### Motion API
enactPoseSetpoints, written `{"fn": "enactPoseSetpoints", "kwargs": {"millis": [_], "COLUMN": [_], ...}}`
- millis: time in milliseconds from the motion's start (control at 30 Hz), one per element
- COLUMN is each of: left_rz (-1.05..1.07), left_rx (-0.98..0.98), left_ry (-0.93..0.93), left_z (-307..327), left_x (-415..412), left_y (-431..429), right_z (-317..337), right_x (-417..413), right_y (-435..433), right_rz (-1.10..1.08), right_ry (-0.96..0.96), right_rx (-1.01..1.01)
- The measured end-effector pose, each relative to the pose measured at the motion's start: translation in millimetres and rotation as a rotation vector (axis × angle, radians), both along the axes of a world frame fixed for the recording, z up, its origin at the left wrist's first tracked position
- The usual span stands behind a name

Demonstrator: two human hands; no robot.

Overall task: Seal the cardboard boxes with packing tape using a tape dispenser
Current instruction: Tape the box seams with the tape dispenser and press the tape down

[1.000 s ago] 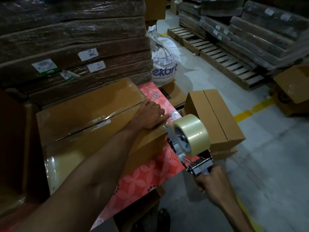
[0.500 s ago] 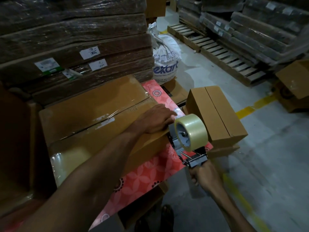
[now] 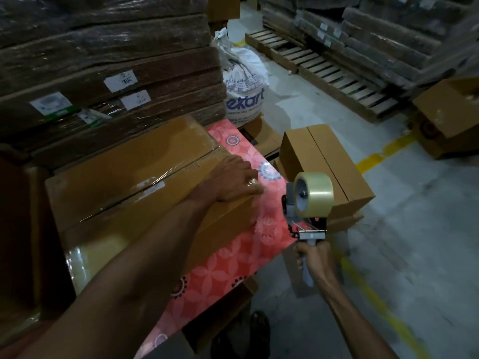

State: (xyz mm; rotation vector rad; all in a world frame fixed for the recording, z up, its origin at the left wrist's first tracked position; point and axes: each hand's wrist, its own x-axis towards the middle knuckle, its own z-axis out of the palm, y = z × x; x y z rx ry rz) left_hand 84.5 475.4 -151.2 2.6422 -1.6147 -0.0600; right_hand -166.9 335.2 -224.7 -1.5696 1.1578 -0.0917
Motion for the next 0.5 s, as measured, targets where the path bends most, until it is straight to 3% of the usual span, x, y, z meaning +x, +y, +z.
{"fn": "enactPoseSetpoints", "kwargs": {"millis": [333, 500], "left_rz": [0.112, 0.157], "left_rx": [-0.054, -0.077], "left_ry": [0.045, 0.101], "left_z": [-1.1, 2.9], "left_x": [-56.6, -55.8], "left_y": [8.8, 14.8], "right_z": [-36.6, -89.0], "right_x": [64.6, 75.0], "right_y": [-39.2, -47.7], "right_rz": [0.401, 0.501], "right_ry": [0.143, 0.245], "right_rx": [-0.41, -0.437]}}
